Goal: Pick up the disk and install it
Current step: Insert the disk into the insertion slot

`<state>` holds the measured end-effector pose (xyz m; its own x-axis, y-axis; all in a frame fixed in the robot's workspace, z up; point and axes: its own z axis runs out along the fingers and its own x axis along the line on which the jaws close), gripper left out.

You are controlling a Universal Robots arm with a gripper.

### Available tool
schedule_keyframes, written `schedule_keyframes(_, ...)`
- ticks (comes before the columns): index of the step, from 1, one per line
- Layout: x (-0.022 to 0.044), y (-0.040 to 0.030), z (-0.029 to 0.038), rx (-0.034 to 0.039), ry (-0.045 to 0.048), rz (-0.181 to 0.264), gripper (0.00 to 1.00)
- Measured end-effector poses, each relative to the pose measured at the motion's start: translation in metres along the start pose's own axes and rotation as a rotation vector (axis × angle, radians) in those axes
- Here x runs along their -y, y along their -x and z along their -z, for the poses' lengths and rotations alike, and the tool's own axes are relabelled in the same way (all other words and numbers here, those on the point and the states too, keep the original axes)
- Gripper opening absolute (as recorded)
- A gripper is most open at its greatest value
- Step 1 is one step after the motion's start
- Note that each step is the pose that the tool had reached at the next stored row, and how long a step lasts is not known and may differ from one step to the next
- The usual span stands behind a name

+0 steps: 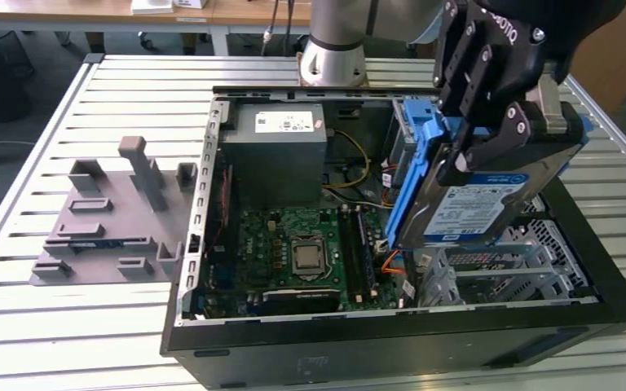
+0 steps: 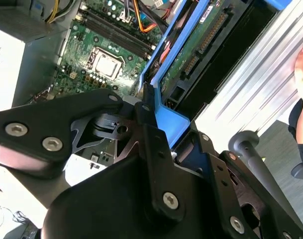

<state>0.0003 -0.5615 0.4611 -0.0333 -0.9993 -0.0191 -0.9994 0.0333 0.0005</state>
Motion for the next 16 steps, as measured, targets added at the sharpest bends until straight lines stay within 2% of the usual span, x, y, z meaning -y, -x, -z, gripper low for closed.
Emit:
schedule_keyframes(4, 0.0069, -0.0004, -0.0009, 0.0, 0.0, 0.0, 0.36)
schedule_keyframes(12, 0.0074, -0.0007, -0.001, -0.0001, 0.0, 0.0, 0.36)
schedule_keyframes(16, 0.0076, -0.0064, -0.001, 0.0, 0.0, 0.0, 0.36)
